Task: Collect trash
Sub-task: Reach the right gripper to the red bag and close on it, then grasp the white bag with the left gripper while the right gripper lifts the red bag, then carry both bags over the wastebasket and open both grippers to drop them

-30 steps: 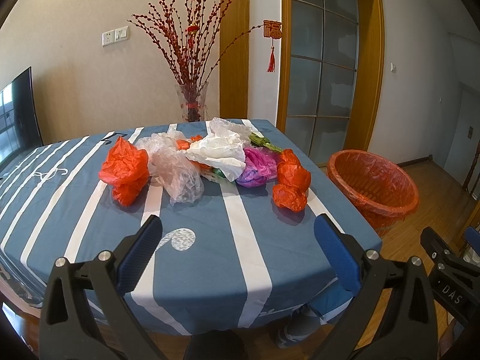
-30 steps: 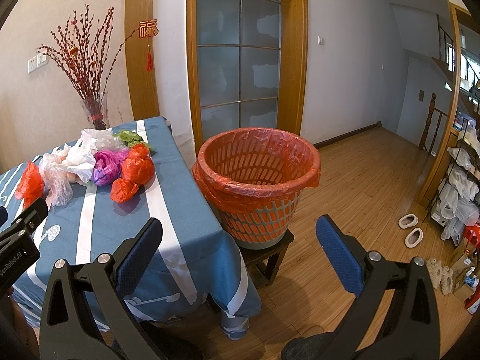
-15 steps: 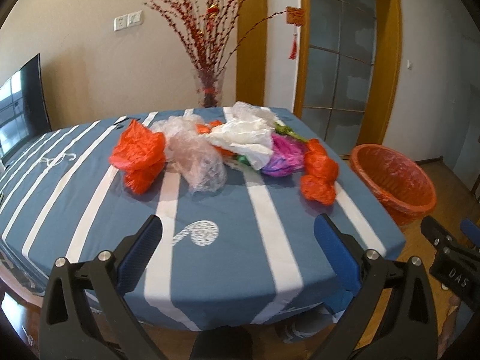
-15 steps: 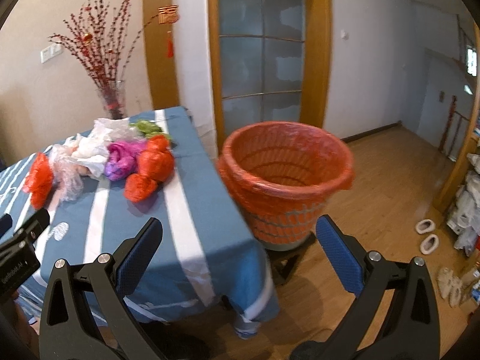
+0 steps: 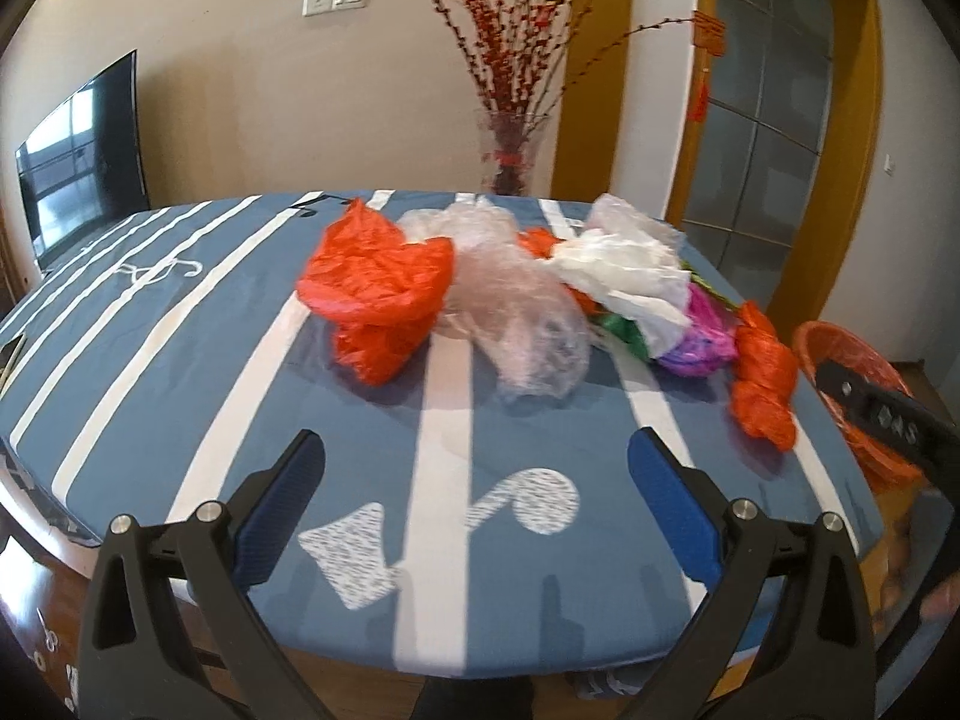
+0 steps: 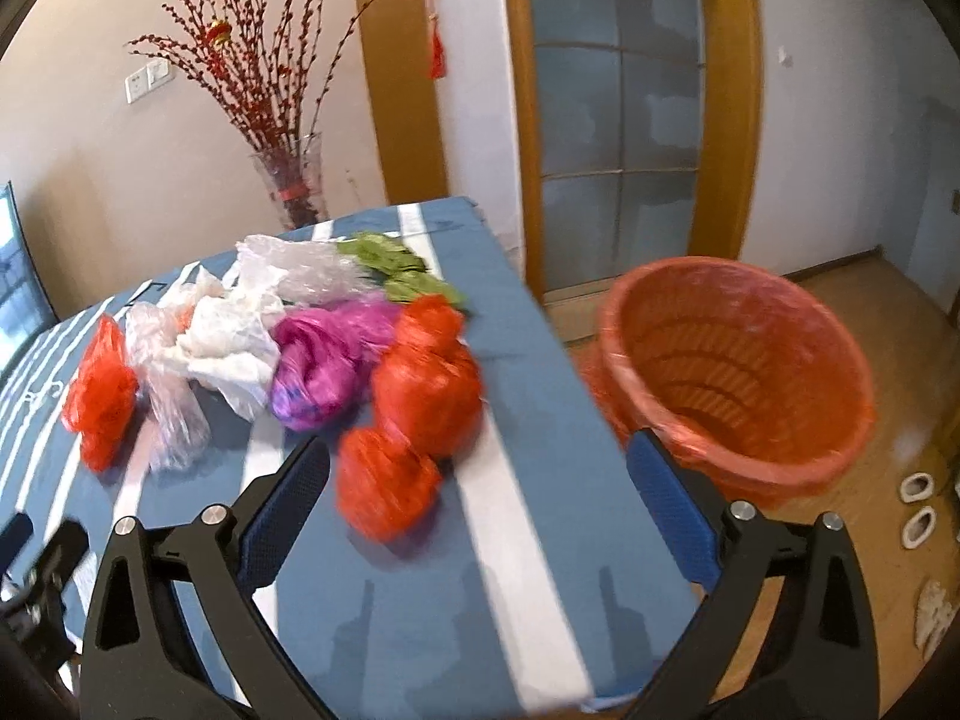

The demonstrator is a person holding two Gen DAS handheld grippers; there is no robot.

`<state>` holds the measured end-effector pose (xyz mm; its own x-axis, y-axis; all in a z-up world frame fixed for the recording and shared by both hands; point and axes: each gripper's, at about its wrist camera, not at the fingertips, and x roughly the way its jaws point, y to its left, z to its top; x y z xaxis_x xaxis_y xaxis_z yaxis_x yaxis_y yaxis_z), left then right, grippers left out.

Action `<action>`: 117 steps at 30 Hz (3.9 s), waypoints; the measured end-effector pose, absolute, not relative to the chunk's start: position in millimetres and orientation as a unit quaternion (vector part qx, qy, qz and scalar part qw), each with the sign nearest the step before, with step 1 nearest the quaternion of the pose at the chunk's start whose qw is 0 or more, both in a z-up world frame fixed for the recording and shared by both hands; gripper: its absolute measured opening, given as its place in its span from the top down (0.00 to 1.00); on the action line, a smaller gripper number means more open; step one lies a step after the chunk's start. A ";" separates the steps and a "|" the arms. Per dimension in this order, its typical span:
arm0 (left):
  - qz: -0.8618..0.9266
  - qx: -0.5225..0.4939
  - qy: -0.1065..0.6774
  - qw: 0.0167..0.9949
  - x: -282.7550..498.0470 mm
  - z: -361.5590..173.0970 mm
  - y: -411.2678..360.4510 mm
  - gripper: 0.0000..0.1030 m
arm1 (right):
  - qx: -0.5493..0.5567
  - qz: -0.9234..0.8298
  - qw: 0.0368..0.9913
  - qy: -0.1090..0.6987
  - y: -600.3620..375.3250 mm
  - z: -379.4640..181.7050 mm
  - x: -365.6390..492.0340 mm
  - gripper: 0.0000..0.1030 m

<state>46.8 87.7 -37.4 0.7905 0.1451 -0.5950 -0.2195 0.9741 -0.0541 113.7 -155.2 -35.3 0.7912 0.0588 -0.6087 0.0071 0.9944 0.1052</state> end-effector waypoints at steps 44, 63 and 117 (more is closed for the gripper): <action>-0.029 -0.019 0.388 0.921 228.2 -29.7 38.6 0.37 | 0.100 0.029 0.912 0.396 -191.5 -74.5 129.9 0.70; -0.101 -0.022 0.345 0.933 191.8 1.1 23.5 0.87 | 0.096 0.031 0.927 0.362 -202.4 -48.0 120.7 0.70; -0.294 0.010 0.398 0.869 246.9 -32.7 -235.7 0.67 | 0.218 -0.090 0.933 0.271 -402.9 -15.2 125.7 0.50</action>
